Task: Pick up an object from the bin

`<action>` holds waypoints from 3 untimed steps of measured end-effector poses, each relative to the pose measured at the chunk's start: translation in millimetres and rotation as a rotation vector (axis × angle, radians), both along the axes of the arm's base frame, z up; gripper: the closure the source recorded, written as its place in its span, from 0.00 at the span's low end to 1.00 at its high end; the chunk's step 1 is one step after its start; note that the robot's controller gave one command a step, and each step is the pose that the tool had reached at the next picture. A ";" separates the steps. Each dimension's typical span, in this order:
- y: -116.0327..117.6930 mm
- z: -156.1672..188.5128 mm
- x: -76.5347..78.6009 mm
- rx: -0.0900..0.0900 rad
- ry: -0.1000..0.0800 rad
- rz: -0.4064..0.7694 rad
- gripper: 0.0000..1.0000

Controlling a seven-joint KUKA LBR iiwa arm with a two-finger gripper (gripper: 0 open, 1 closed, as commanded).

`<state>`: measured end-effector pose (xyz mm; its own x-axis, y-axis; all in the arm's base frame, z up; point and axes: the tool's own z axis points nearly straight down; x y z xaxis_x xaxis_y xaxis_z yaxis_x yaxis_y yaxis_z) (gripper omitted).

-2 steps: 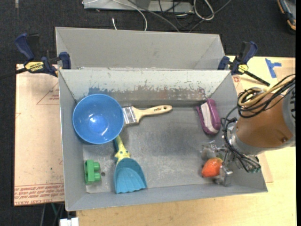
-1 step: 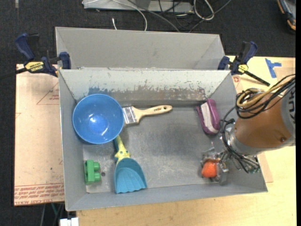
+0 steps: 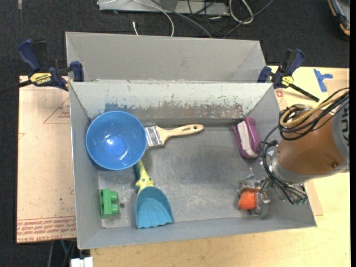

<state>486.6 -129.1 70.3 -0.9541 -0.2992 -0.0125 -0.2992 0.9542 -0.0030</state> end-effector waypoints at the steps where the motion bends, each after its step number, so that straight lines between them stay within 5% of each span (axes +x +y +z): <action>1: 1.5 16.6 -3.5 0.004 0.013 0.001 1.00; 3: 0.7 86.6 -0.1 0.001 0.001 -0.002 1.00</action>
Offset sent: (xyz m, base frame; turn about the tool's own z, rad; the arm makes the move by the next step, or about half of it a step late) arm -0.0013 0.0005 0.0918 -0.0004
